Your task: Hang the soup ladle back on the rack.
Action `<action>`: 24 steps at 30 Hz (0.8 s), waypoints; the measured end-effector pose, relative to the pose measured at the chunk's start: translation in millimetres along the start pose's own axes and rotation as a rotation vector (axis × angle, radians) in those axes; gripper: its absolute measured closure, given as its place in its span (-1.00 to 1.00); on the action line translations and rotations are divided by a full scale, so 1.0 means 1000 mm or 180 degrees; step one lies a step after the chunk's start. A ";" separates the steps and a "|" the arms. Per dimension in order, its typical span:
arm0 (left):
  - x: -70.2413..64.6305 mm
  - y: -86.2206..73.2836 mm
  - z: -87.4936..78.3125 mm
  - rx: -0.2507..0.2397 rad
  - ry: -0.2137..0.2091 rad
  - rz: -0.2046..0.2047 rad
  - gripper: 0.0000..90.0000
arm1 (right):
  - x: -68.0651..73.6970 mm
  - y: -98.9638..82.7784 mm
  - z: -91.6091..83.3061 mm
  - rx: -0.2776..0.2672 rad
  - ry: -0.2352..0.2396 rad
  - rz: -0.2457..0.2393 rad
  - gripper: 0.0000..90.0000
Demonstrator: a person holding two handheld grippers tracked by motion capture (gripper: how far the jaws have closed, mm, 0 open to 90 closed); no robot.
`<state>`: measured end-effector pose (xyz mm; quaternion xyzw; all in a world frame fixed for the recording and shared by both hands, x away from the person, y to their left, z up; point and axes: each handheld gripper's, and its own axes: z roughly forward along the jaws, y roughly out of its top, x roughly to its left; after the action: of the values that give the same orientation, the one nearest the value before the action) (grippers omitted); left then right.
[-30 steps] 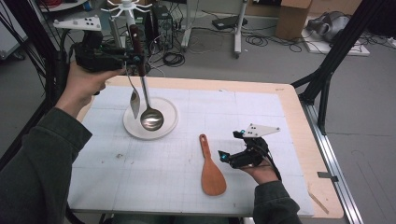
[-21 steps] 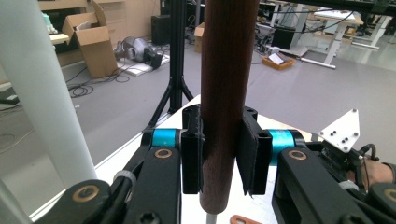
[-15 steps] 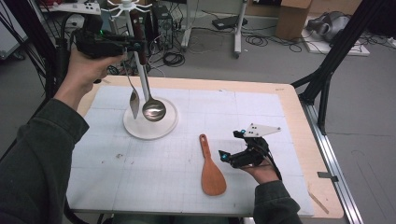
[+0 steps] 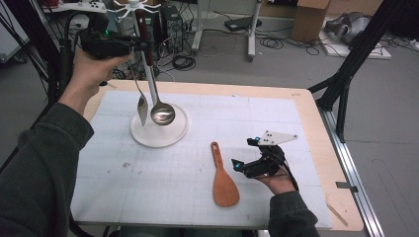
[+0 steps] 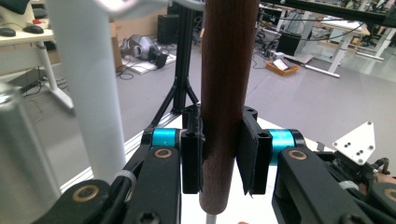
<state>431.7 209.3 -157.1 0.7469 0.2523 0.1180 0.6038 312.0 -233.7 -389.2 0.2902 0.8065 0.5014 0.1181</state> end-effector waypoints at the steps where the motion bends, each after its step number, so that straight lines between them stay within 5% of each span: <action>1: 0.000 0.000 0.000 -0.0003 0.0007 0.0000 0.62 | 0.000 0.000 0.000 -0.0004 -0.0004 -0.0011 -0.97; 24: 0.001 -0.011 -0.015 0.0119 0.0171 0.0059 0.37 | 0.000 0.001 -0.001 -0.0024 0.0040 -0.0027 -0.97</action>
<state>422.5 223.6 -164.4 0.7569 0.2636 0.1388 0.5817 311.6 -233.7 -388.1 0.2832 0.8066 0.5057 0.1162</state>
